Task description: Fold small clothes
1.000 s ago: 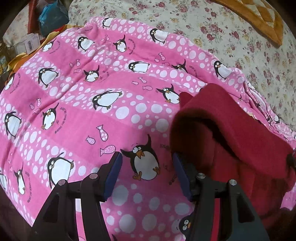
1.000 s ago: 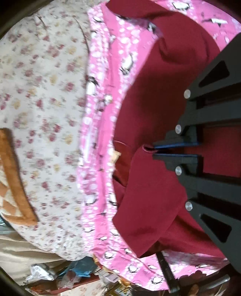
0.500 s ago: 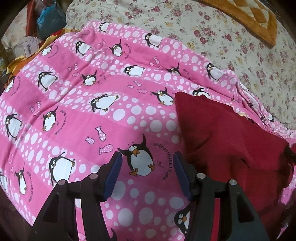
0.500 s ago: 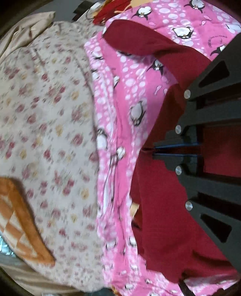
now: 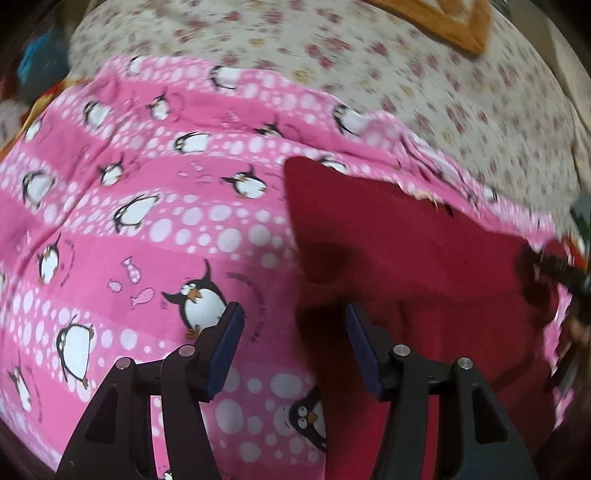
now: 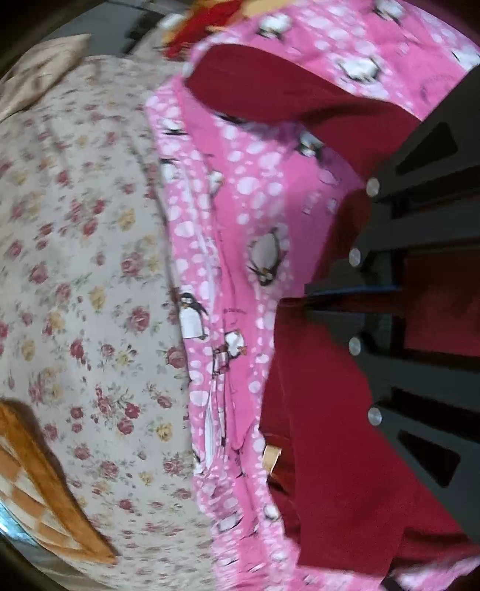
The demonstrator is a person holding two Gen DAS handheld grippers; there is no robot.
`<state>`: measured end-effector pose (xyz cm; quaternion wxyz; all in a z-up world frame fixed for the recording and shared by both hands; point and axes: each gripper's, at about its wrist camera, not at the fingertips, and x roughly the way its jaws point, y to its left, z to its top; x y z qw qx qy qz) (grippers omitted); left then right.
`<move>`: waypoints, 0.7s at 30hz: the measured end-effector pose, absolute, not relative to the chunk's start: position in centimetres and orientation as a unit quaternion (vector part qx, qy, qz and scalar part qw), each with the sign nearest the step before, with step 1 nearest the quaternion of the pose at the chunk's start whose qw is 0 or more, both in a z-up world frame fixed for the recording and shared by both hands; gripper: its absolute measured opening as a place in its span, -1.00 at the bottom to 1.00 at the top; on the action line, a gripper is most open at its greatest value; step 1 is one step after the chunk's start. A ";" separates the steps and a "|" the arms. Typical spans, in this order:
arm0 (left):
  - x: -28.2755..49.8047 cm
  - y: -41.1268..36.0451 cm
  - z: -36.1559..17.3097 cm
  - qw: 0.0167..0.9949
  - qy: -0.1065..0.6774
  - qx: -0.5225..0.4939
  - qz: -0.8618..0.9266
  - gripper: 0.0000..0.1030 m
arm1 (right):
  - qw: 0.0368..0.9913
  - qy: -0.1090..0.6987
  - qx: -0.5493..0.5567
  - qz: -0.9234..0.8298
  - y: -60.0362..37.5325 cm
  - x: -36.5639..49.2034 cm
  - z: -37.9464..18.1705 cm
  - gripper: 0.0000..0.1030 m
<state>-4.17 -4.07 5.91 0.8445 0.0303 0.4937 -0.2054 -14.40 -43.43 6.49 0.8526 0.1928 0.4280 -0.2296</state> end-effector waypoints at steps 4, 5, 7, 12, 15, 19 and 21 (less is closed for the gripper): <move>-4.5 -5.2 5.1 0.847 0.486 0.075 -0.199 -0.29 | 0.852 0.425 0.233 -0.201 -42.8 -15.9 6.5 -0.06; -4.2 -5.3 4.9 0.848 0.488 0.079 -0.191 -0.29 | 0.852 0.428 0.232 -0.191 -42.4 -16.1 6.5 -0.02; -3.5 -5.2 4.4 0.850 0.491 0.071 -0.176 -0.29 | 0.851 0.441 0.226 -0.174 -41.4 -16.1 6.1 0.17; -2.3 -4.2 3.6 0.850 0.496 -0.001 -0.180 -0.88 | 0.839 0.462 0.240 -0.160 -40.7 -15.6 4.5 0.20; -3.0 -3.6 3.8 0.853 0.492 -0.030 -0.173 -1.00 | 0.841 0.471 0.220 -0.147 -39.7 -15.2 3.8 0.09; -4.5 -2.5 4.5 0.862 0.477 -0.047 -0.168 -1.00 | 0.852 0.465 0.202 -0.131 -38.5 -15.2 4.2 -0.38; -4.7 -1.7 4.2 0.858 0.481 -0.064 -0.168 -1.00 | 0.858 0.459 0.195 -0.124 -38.1 -15.2 4.5 -0.56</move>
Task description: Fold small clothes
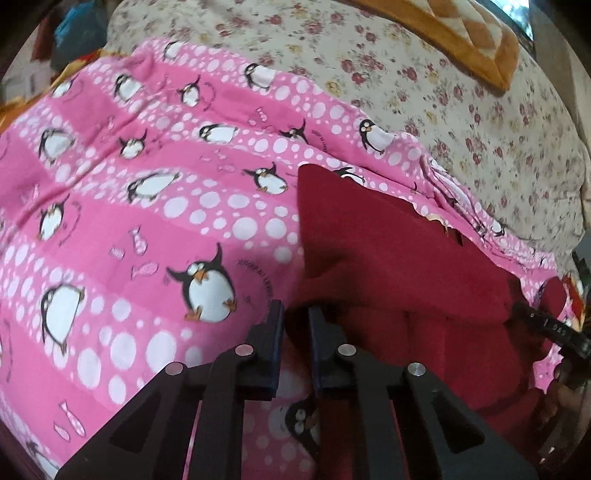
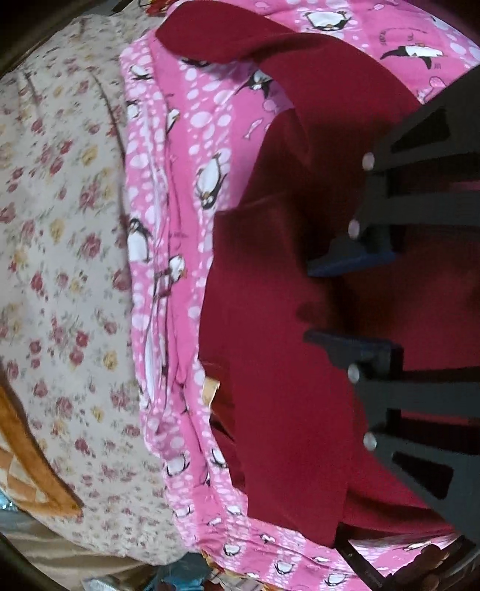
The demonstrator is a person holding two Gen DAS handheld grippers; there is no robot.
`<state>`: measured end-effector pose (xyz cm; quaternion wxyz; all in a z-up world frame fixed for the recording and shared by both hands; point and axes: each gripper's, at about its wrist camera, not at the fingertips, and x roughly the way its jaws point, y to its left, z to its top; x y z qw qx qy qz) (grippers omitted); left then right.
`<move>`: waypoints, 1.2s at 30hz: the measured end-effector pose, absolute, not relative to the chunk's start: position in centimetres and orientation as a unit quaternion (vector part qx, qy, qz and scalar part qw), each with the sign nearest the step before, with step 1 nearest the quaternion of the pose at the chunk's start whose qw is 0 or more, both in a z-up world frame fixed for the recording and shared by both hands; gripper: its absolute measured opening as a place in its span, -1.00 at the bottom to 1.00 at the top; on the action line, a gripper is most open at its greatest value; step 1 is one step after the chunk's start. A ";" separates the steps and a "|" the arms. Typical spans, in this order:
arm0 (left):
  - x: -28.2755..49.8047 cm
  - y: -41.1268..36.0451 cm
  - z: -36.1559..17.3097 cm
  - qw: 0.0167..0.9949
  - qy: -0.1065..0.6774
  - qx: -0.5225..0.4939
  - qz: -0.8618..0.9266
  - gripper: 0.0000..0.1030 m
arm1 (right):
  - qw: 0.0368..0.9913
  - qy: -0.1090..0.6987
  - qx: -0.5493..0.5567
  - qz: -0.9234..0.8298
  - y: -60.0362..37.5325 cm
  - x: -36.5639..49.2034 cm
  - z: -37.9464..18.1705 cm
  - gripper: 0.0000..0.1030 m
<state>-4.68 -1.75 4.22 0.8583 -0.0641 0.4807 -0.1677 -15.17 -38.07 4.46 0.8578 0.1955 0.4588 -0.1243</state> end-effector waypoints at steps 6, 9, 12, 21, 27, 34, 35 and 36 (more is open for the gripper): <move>-3.9 0.3 3.8 0.856 0.492 -0.081 -0.135 -1.00 | 0.857 0.476 0.161 -0.118 -37.0 -14.5 3.5 -0.84; -4.7 0.1 5.7 0.867 0.465 -0.075 -0.160 -1.00 | 0.858 0.450 0.219 -0.120 -38.6 -15.8 5.0 -0.78; -5.0 -0.9 6.6 0.866 0.459 -0.067 -0.184 -0.55 | 0.858 0.427 0.244 -0.145 -40.3 -17.1 6.3 -0.30; -1.7 -4.3 3.9 0.824 0.520 -0.107 -0.196 -0.36 | 0.847 0.462 0.245 -0.097 -37.8 -16.9 5.9 -0.08; -1.5 -4.7 3.6 0.815 0.529 -0.127 -0.201 -0.36 | 0.843 0.468 0.248 -0.093 -37.3 -17.1 5.5 0.01; -1.6 -3.2 4.9 0.811 0.513 -0.177 -0.217 -0.36 | 0.837 0.473 0.258 -0.094 -37.5 -16.9 4.6 0.03; -1.6 -2.9 5.0 0.811 0.511 -0.187 -0.214 -0.36 | 0.836 0.474 0.259 -0.093 -37.4 -16.9 4.5 0.03; -1.7 -2.6 5.1 0.813 0.508 -0.192 -0.211 -0.36 | 0.836 0.475 0.258 -0.092 -37.3 -16.8 4.5 0.03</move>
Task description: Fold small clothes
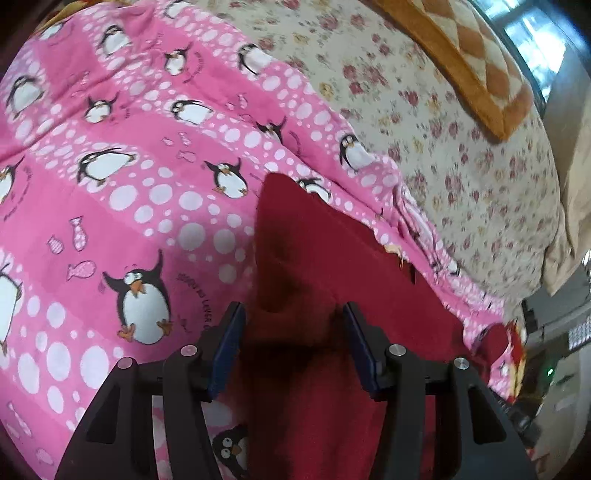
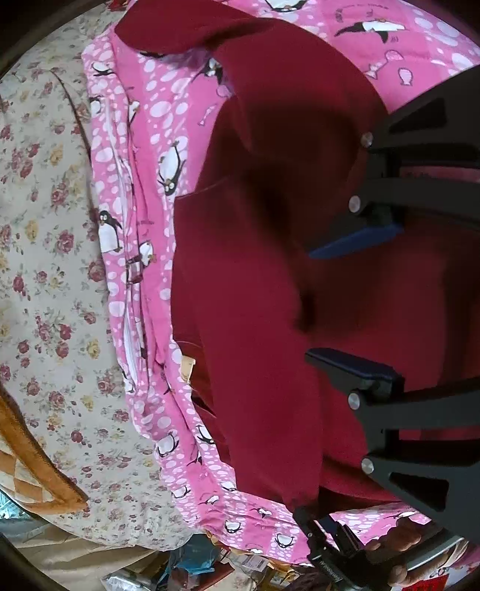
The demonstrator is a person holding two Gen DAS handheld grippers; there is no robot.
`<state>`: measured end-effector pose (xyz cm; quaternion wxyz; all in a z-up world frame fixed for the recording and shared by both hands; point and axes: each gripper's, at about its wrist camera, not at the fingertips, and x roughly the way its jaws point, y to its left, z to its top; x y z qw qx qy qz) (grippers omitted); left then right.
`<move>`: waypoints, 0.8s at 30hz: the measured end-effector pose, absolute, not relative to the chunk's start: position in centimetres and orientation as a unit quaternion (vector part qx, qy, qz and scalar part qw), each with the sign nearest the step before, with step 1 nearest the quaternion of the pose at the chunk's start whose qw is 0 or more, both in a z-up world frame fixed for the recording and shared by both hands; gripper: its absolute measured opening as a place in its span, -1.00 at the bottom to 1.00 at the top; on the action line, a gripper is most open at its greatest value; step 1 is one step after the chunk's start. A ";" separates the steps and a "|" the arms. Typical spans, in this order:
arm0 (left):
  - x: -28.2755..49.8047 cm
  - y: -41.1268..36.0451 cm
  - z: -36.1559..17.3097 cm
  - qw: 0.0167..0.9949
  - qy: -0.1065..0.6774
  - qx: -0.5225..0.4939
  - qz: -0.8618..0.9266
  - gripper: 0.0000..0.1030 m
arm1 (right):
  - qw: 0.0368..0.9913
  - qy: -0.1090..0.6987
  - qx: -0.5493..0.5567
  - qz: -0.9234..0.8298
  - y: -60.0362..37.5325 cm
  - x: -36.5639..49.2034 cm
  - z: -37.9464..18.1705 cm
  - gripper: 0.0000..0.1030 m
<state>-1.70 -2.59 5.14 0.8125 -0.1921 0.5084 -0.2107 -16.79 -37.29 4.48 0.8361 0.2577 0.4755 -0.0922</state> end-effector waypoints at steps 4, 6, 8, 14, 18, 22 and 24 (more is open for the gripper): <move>-2.4 -1.8 6.2 0.837 0.489 -0.166 -0.180 -0.36 | 0.836 0.477 0.256 -0.088 -37.0 -16.6 4.5 0.04; -2.4 -1.4 6.2 0.832 0.488 -0.182 -0.188 -0.33 | 0.838 0.475 0.257 -0.086 -36.9 -16.5 4.7 0.04; -2.2 -1.2 6.1 0.823 0.489 -0.204 -0.206 -0.21 | 0.838 0.473 0.257 -0.086 -36.8 -16.4 4.8 0.07; -1.0 -3.7 3.3 0.801 0.536 -0.169 -0.209 -0.03 | 0.837 0.474 0.259 -0.082 -36.5 -16.4 4.8 0.10; -1.5 -5.0 3.1 0.821 0.528 -0.107 -0.187 -0.68 | 0.838 0.473 0.260 -0.081 -36.4 -16.6 4.9 0.10; -2.0 -5.3 3.4 0.829 0.520 -0.087 -0.184 -1.00 | 0.836 0.477 0.260 -0.081 -36.2 -16.7 4.7 0.11; -2.3 -5.0 4.0 0.836 0.510 -0.088 -0.182 -1.00 | 0.834 0.479 0.260 -0.079 -36.0 -16.6 4.6 0.11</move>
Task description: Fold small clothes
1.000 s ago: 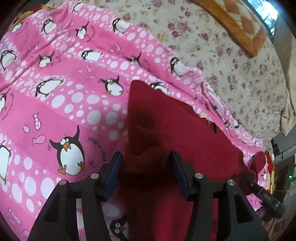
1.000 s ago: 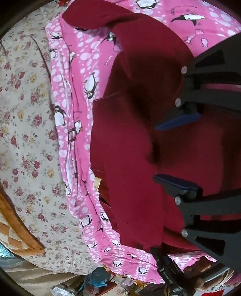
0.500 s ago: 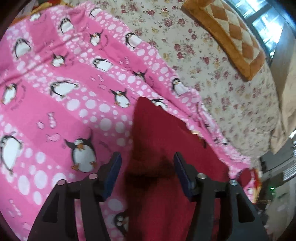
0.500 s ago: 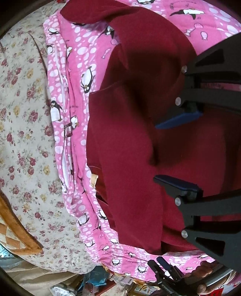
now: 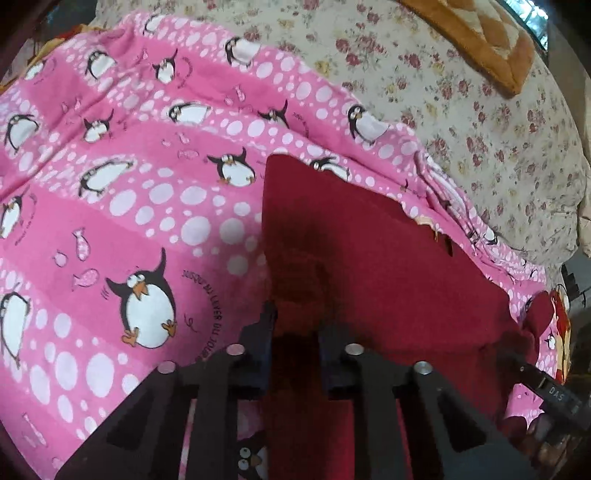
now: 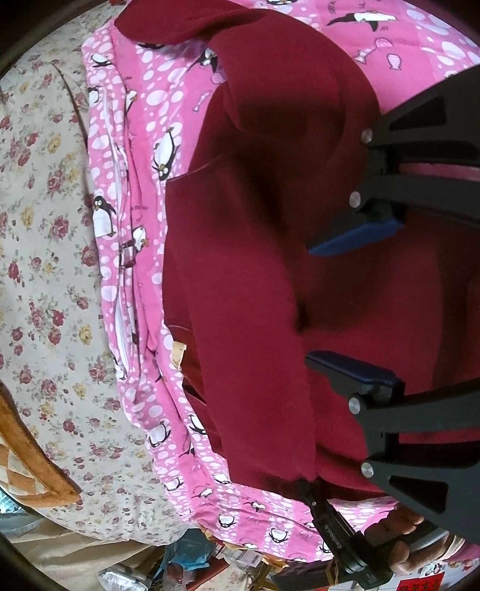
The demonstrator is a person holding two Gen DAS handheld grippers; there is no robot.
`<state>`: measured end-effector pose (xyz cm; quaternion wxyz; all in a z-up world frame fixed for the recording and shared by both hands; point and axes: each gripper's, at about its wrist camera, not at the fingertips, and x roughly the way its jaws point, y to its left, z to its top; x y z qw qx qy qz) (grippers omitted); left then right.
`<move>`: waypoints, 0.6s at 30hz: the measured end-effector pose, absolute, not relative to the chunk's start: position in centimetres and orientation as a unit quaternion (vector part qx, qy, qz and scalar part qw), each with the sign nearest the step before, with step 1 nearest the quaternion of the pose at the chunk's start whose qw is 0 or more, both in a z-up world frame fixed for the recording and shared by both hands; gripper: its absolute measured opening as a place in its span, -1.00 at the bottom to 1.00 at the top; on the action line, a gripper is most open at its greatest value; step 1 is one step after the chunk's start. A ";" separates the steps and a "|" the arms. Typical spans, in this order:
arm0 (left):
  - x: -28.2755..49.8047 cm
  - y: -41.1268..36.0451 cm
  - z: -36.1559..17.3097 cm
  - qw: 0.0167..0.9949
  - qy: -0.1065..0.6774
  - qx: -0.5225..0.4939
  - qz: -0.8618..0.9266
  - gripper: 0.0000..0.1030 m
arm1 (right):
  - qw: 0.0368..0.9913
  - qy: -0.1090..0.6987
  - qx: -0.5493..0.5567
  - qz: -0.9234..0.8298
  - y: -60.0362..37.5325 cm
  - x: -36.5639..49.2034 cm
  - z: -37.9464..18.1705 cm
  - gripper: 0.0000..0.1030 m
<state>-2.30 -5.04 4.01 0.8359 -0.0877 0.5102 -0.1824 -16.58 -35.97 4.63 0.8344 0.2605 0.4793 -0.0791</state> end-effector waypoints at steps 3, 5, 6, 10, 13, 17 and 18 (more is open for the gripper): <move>-2.5 -3.9 4.9 0.844 0.499 -0.095 -0.173 -1.00 | 0.835 0.480 0.258 -0.074 -35.6 -16.5 4.7 0.11; -2.3 -2.9 5.2 0.847 0.495 -0.102 -0.163 -1.00 | 0.838 0.479 0.252 -0.071 -35.3 -16.4 5.0 0.11; -2.2 -2.4 5.2 0.848 0.495 -0.105 -0.156 -1.00 | 0.839 0.478 0.250 -0.071 -35.2 -16.3 5.1 0.11; -2.0 -2.1 4.7 0.846 0.500 -0.098 -0.155 -1.00 | 0.839 0.476 0.254 -0.071 -35.3 -16.1 5.1 0.11; -2.2 -2.7 4.4 0.849 0.500 -0.080 -0.153 -1.00 | 0.833 0.485 0.258 -0.072 -35.4 -16.0 4.5 0.11; -2.2 -2.3 4.9 0.849 0.498 -0.092 -0.155 -0.95 | 0.836 0.479 0.256 -0.075 -36.1 -16.7 5.0 0.11; -2.2 -2.1 5.1 0.849 0.497 -0.094 -0.152 -0.89 | 0.839 0.473 0.257 -0.084 -36.7 -17.0 5.4 0.12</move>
